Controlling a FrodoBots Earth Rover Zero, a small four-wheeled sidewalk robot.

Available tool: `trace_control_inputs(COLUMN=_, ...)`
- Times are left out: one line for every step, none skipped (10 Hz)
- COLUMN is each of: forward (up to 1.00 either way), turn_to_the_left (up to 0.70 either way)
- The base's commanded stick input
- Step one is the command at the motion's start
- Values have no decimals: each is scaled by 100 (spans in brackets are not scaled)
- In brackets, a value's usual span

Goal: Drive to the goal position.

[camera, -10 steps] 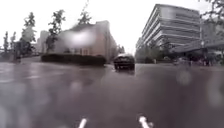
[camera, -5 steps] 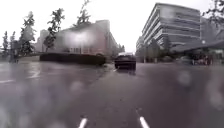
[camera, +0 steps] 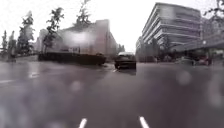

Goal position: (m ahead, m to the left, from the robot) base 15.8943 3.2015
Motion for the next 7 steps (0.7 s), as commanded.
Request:
trace_control_inputs(forward=70, turn_to_the_left=0)
trace_control_inputs(forward=70, turn_to_the_left=0)
trace_control_inputs(forward=70, turn_to_the_left=0)
trace_control_inputs(forward=70, turn_to_the_left=0)
trace_control_inputs(forward=70, turn_to_the_left=0)
trace_control_inputs(forward=70, turn_to_the_left=0)
trace_control_inputs(forward=70, turn_to_the_left=0)
